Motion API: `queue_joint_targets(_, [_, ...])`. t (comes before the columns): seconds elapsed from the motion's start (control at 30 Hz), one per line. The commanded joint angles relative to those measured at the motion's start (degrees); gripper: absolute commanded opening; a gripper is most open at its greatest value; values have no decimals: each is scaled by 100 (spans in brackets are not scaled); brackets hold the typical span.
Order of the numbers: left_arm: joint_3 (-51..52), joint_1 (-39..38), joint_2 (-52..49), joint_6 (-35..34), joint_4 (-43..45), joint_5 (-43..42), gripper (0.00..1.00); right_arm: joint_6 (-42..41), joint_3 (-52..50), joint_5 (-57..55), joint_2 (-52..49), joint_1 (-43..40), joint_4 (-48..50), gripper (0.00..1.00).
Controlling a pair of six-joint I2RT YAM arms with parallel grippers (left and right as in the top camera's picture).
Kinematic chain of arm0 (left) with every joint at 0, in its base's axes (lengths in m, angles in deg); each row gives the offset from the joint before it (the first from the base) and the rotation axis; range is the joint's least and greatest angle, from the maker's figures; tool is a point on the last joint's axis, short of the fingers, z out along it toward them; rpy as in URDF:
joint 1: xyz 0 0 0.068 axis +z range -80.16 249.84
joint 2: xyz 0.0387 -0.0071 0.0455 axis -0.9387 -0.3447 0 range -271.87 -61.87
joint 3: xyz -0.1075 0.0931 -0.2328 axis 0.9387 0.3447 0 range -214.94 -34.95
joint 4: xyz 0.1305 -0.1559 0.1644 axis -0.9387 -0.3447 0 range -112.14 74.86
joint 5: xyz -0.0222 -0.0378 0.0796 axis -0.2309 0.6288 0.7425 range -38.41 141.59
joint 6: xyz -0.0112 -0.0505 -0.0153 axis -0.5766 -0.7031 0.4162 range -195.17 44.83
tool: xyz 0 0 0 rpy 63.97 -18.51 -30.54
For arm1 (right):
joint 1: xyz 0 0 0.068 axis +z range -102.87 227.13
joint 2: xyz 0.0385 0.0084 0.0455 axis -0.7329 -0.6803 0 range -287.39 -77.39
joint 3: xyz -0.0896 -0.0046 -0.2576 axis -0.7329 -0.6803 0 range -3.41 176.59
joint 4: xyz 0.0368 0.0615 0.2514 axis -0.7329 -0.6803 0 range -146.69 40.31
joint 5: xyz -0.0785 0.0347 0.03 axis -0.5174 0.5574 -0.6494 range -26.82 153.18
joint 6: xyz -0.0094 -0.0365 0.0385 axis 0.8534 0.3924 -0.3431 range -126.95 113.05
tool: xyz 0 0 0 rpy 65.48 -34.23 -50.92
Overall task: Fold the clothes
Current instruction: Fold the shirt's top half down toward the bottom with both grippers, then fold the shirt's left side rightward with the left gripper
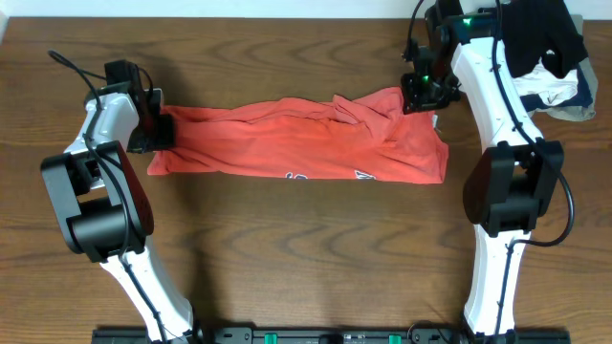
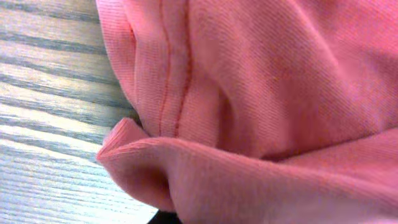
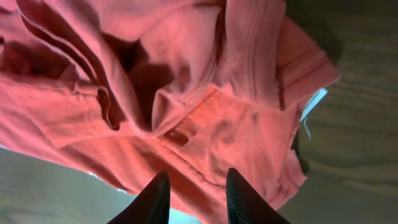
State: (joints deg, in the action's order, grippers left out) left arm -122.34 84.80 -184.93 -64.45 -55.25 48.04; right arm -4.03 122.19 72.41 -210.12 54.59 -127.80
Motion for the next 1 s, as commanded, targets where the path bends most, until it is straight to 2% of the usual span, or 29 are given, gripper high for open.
queue_joint_targets(0.0, [247,-28,-365,13,-146,48,6,-74,17,181,-13,70,76,27])
queue_joint_targets(0.17, [96,37,297,22,-214,461,6,-72,17,195,-13,70,85,27])
queue_joint_targets(0.5, [37,-153,1668,153,-337,402,6,-74,17,195,-13,57,120,27])
queue_joint_targets(0.7, [39,-859,1895,146,-339,245,6,-74,17,197,-13,42,120,27])
queue_joint_targets(0.87, [94,-1637,1740,101,-337,240,6,-74,17,195,-13,42,107,27])
queue_joint_targets(0.97, [94,-2094,1552,101,-304,-52,6,-72,17,195,-13,44,103,27])
